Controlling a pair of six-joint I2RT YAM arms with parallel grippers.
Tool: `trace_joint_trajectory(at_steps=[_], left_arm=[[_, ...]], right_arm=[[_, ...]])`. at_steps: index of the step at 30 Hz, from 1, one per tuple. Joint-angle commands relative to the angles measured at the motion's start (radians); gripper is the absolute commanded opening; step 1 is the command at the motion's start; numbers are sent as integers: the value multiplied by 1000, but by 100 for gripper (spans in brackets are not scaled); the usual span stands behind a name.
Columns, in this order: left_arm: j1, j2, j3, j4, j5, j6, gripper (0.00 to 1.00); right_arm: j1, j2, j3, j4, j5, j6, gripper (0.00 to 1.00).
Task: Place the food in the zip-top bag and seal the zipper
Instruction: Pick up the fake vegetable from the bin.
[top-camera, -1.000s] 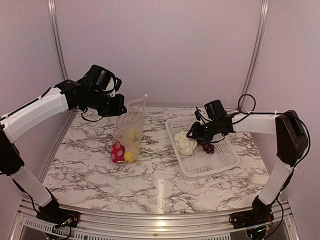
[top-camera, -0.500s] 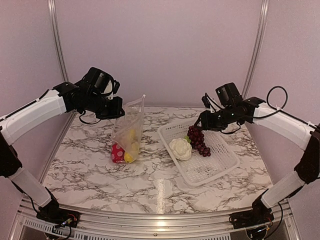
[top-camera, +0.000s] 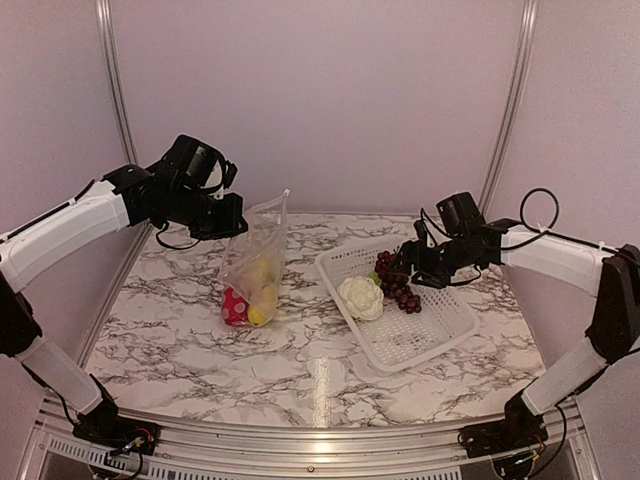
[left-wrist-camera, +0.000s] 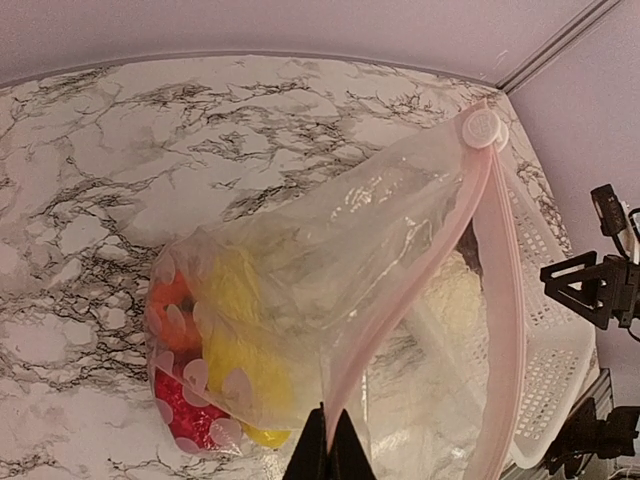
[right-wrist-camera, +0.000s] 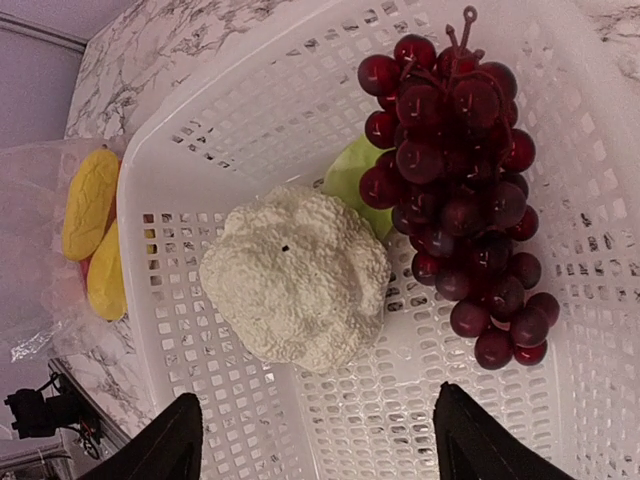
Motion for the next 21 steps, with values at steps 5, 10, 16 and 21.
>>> trace_joint_trajectory(at_steps=[5, 10, 16, 21], left_arm=[[-4, -31, -21, -17, -2, -25, 0], [-4, -35, -17, -14, -2, -24, 0], [-4, -33, -9, -16, -6, -14, 0], [-3, -34, -4, -20, -7, -4, 0]], right_arm=[[-10, 74, -66, 198, -108, 91, 77], [-10, 129, -79, 244, -126, 124, 80], [-9, 204, -111, 350, -191, 172, 92], [5, 278, -87, 349, -223, 172, 92]])
